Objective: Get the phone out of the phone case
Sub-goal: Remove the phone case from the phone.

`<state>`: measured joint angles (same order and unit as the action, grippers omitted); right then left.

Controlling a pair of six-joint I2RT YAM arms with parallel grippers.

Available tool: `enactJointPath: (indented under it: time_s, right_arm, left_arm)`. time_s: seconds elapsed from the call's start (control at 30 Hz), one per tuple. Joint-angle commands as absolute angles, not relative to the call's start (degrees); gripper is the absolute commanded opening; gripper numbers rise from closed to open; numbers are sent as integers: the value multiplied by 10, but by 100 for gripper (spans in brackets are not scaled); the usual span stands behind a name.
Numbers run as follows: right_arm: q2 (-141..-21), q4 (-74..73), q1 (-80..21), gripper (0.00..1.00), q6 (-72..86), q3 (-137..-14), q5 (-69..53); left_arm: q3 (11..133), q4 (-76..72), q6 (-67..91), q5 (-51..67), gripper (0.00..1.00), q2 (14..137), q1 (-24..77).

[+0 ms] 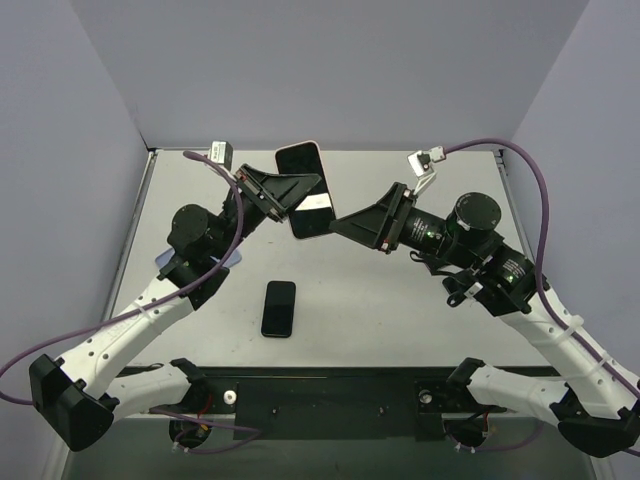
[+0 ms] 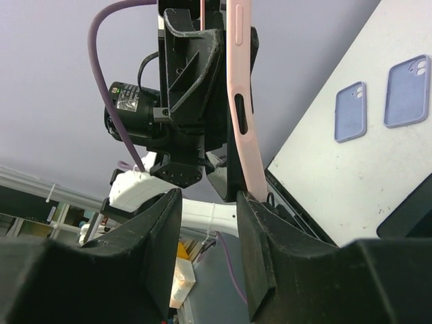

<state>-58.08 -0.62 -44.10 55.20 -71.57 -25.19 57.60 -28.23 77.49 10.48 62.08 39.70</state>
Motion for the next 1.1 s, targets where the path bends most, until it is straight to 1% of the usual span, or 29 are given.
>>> enactJointPath:
  time_s: [0.0,0.07,0.2,0.27,0.37,0.5,0.57,0.7,0.77,0.83,0.9,0.97,1.0,1.03,1.07]
  right_arm:
    - [-649,58,-446,33,569,-713,-272]
    - [-654,39,-447,33,553,-718,-265]
    - [-653,-89,-447,32,500,-731,-193]
    - [-652,-112,-447,32,489,-730,-175]
    - [-654,-115,-446,31,486,-727,-167]
    - [-666,-92,-446,31,497,-734,-185]
    - [-670,-64,-444,31,516,-731,-206]
    - [-653,39,-432,25,569,-702,-246]
    - [-648,111,-426,24,609,-675,-275]
    - [-649,215,-418,24,656,-661,-302]
    - [-656,270,-419,21,691,-659,-323]
    - [-662,317,-419,17,724,-654,-335]
    - [-664,326,-418,10,738,-653,-337]
    - [-664,325,-418,7,740,-656,-338]
    - [-665,318,-418,0,739,-657,-337]
  left_arm:
    - [602,-392,833,172,0,632,455]
    - [604,-398,835,172,0,634,460]
    - [609,-389,826,173,0,629,461]
    - [613,-381,816,174,0,626,463]
    - [622,-360,800,172,0,623,465]
    - [624,-377,803,174,0,635,476]
    - [623,-390,809,174,0,641,483]
    - [621,-387,808,175,0,642,485]
    - [618,-392,809,184,0,645,486]
    - [611,-402,813,189,0,650,487]
    - [603,-415,823,199,0,652,487]
    - [598,-416,824,204,0,652,487]
    - [594,-416,822,204,0,650,487]
    - [594,-413,821,205,0,649,488]
    - [594,-398,811,207,0,647,487]
